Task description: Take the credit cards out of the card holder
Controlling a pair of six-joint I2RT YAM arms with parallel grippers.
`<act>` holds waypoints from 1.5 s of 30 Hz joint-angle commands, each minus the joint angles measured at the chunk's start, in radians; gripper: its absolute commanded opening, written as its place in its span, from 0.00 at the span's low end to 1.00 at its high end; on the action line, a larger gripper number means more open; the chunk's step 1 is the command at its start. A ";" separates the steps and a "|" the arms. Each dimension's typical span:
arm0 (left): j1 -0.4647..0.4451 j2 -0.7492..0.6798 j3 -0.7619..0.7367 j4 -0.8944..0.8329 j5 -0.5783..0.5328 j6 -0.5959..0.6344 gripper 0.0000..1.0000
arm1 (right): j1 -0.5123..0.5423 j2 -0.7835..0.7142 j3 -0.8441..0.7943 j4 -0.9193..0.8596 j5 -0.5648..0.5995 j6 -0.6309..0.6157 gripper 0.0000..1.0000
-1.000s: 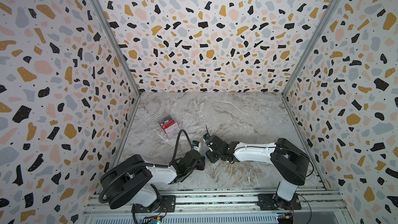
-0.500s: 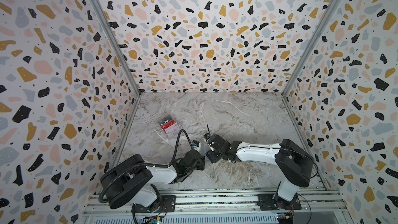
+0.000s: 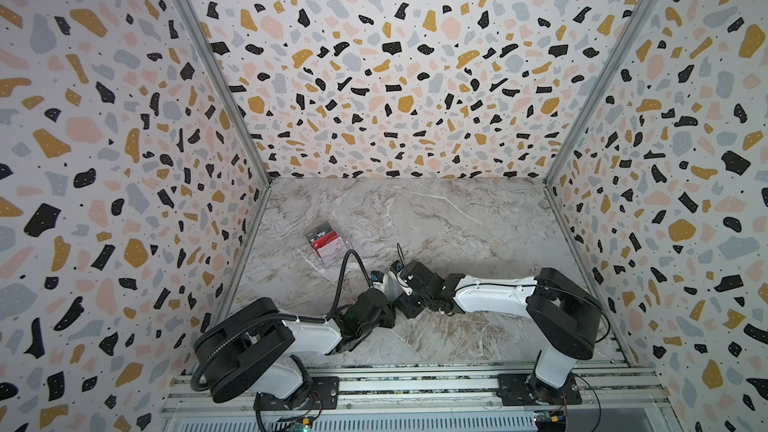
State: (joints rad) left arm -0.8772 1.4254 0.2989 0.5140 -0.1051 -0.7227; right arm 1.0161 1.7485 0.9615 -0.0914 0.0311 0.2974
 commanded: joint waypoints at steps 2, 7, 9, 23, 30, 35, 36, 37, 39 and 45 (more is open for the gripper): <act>0.008 0.008 -0.023 -0.035 -0.026 -0.005 0.00 | 0.008 0.035 -0.001 -0.055 0.074 0.030 0.51; 0.010 0.009 -0.024 -0.036 -0.028 -0.006 0.00 | 0.007 0.019 -0.001 -0.073 0.121 0.042 0.47; 0.010 0.009 -0.024 -0.037 -0.028 -0.005 0.00 | 0.008 0.019 0.002 -0.090 0.150 0.045 0.44; 0.010 0.006 -0.035 -0.023 -0.025 -0.012 0.00 | 0.014 -0.038 -0.035 0.027 -0.007 0.000 0.57; 0.009 0.003 -0.038 -0.020 -0.025 -0.014 0.00 | 0.032 0.006 -0.021 0.014 0.029 0.001 0.66; 0.010 -0.007 -0.044 -0.022 -0.026 -0.018 0.00 | 0.044 0.048 0.001 -0.044 0.138 0.025 0.60; 0.010 -0.009 -0.046 -0.023 -0.027 -0.018 0.00 | 0.044 0.046 -0.004 -0.043 0.141 0.030 0.57; 0.010 -0.011 -0.048 -0.024 -0.028 -0.019 0.00 | 0.045 0.043 -0.010 -0.036 0.139 0.033 0.54; 0.010 -0.016 -0.050 -0.025 -0.030 -0.019 0.00 | 0.044 0.033 -0.018 -0.029 0.136 0.037 0.50; 0.009 -0.015 -0.046 -0.025 -0.030 -0.017 0.00 | 0.043 0.008 -0.027 -0.016 0.124 0.042 0.43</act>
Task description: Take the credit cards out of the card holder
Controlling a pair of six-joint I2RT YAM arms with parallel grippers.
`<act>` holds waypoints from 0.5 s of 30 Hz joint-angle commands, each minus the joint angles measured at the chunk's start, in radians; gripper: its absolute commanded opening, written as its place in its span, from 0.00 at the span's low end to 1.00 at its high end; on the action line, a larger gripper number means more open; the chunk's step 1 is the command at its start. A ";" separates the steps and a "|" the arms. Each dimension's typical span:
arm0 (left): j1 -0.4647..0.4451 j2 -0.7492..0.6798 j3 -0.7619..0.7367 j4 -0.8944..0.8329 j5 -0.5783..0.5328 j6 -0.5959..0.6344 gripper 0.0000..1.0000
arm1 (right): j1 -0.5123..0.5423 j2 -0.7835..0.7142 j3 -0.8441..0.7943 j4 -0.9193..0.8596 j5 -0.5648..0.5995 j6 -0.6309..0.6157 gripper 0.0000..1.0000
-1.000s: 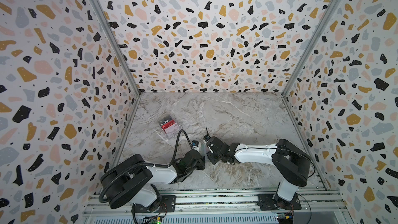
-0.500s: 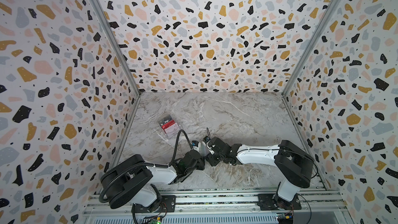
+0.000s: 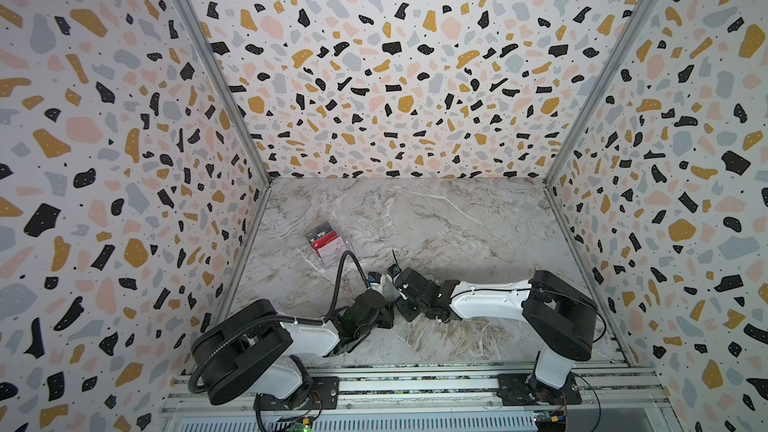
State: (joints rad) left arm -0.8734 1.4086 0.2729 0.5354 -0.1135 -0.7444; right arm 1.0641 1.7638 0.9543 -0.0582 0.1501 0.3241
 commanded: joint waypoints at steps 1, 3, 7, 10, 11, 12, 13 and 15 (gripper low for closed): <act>0.006 0.001 -0.020 -0.046 -0.022 0.006 0.00 | -0.005 -0.013 -0.023 -0.042 -0.004 0.013 0.42; 0.007 0.004 -0.017 -0.045 -0.018 0.008 0.00 | -0.007 -0.029 -0.030 -0.029 -0.021 0.013 0.39; 0.007 0.008 -0.012 -0.043 -0.014 0.012 0.00 | -0.017 -0.053 -0.039 -0.020 -0.038 0.019 0.36; 0.006 0.011 -0.009 -0.043 -0.012 0.015 0.00 | -0.025 -0.073 -0.046 -0.016 -0.041 0.021 0.31; 0.007 0.010 -0.008 -0.043 -0.012 0.016 0.00 | -0.028 -0.078 -0.050 -0.017 -0.041 0.023 0.29; 0.006 0.014 -0.006 -0.043 -0.012 0.016 0.00 | -0.031 -0.084 -0.050 -0.016 -0.041 0.025 0.27; 0.006 0.015 -0.006 -0.043 -0.012 0.016 0.00 | -0.034 -0.088 -0.051 -0.019 -0.038 0.027 0.25; 0.007 0.017 -0.003 -0.042 -0.011 0.016 0.00 | -0.038 -0.096 -0.051 -0.024 -0.027 0.033 0.23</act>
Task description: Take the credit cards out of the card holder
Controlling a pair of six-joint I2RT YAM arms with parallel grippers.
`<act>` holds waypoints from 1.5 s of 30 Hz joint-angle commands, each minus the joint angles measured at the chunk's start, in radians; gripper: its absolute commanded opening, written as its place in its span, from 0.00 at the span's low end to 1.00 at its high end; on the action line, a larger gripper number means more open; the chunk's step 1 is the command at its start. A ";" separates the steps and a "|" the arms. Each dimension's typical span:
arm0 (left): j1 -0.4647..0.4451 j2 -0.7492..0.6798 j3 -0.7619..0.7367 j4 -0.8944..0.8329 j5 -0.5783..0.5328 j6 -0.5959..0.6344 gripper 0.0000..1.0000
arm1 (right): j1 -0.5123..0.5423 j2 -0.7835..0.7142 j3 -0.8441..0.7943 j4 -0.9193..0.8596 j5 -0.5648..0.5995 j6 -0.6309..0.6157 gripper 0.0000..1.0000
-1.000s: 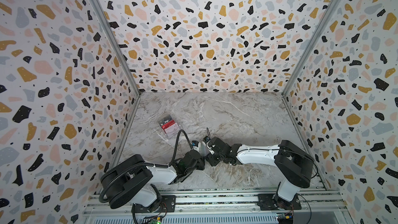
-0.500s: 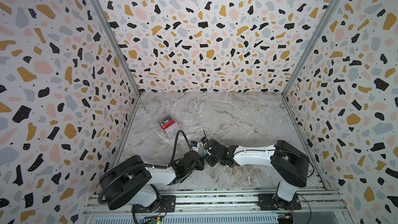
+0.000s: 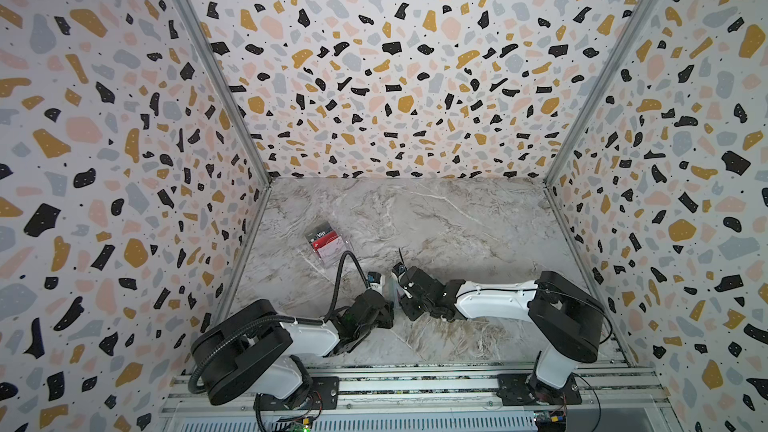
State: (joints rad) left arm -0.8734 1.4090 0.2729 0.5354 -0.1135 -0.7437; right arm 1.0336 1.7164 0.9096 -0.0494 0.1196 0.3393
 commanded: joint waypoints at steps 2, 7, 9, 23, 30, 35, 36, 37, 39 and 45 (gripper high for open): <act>0.007 0.020 -0.001 -0.040 -0.009 0.015 0.00 | -0.009 -0.060 -0.011 -0.039 0.019 0.026 0.23; 0.007 0.032 0.002 -0.027 -0.002 0.016 0.00 | -0.020 -0.086 -0.011 -0.074 0.082 0.058 0.24; 0.006 0.037 0.005 -0.017 0.004 0.015 0.00 | -0.019 -0.096 -0.009 -0.095 0.116 0.068 0.24; 0.008 0.033 0.039 -0.030 0.018 0.024 0.00 | -0.044 -0.172 -0.037 -0.238 0.219 0.159 0.30; 0.008 -0.016 0.070 -0.096 0.010 0.039 0.00 | -0.071 -0.184 -0.030 -0.283 0.216 0.139 0.32; 0.009 -0.064 0.105 -0.164 -0.009 0.061 0.00 | -0.072 -0.184 -0.008 -0.298 0.221 0.115 0.34; 0.010 -0.069 0.113 -0.173 -0.009 0.066 0.00 | -0.072 -0.186 -0.001 -0.300 0.217 0.110 0.34; 0.012 -0.073 0.118 -0.179 -0.009 0.070 0.00 | -0.072 -0.189 0.007 -0.301 0.213 0.106 0.35; 0.016 -0.074 0.131 -0.183 -0.004 0.076 0.00 | -0.074 -0.198 0.022 -0.291 0.182 0.088 0.35; 0.076 -0.041 0.109 -0.091 0.120 0.077 0.00 | -0.138 -0.231 -0.001 -0.141 -0.066 0.065 0.37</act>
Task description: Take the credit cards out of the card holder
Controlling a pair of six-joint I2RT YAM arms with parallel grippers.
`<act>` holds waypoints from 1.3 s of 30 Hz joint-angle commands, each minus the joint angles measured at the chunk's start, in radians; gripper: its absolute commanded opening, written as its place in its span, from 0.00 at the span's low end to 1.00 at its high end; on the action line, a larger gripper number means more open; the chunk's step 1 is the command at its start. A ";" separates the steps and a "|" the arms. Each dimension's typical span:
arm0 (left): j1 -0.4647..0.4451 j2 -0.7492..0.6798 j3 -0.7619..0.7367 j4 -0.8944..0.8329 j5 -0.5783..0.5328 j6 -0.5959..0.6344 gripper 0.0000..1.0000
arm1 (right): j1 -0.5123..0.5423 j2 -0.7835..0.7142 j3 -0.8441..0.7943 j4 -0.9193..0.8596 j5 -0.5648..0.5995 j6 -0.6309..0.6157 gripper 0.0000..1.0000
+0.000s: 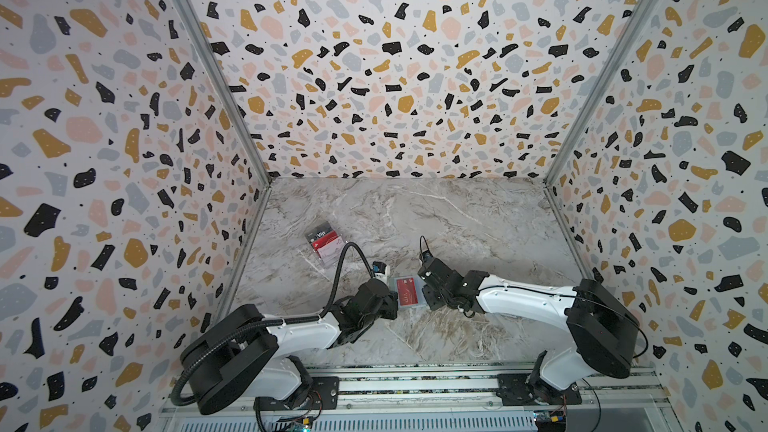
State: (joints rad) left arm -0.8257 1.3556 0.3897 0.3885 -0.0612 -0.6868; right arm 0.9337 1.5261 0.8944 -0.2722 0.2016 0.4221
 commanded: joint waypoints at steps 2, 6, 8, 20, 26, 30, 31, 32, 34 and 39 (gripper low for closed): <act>0.047 0.021 -0.006 0.065 0.097 0.036 0.00 | -0.069 -0.032 0.003 0.135 -0.259 -0.015 0.38; 0.056 0.043 0.014 0.053 0.122 0.073 0.00 | -0.088 0.011 0.007 0.190 -0.366 -0.009 0.38; 0.058 0.057 0.022 0.053 0.127 0.081 0.00 | -0.095 0.029 0.006 0.213 -0.393 0.005 0.38; 0.063 0.124 0.032 0.099 0.149 0.081 0.00 | -0.153 0.087 -0.039 0.247 -0.399 0.065 0.40; 0.065 0.141 0.036 0.104 0.150 0.084 0.00 | -0.153 0.125 -0.023 0.192 -0.350 0.047 0.42; 0.065 0.151 0.034 0.108 0.150 0.081 0.00 | -0.153 0.145 -0.021 0.201 -0.398 0.049 0.42; 0.065 0.153 0.032 0.109 0.149 0.080 0.00 | -0.153 0.153 -0.019 0.200 -0.410 0.051 0.42; 0.065 0.155 0.030 0.111 0.149 0.080 0.00 | -0.153 0.160 -0.016 0.202 -0.422 0.053 0.42; 0.065 0.158 0.026 0.115 0.149 0.075 0.00 | -0.154 0.167 -0.020 0.210 -0.444 0.059 0.42; 0.065 0.158 0.007 0.126 0.149 0.069 0.00 | -0.168 0.173 -0.043 0.259 -0.522 0.082 0.40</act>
State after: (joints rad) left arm -0.7666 1.5051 0.4076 0.4820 0.0746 -0.6178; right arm 0.7731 1.6901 0.8589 -0.0280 -0.2604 0.4831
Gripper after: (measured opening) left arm 0.046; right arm 0.401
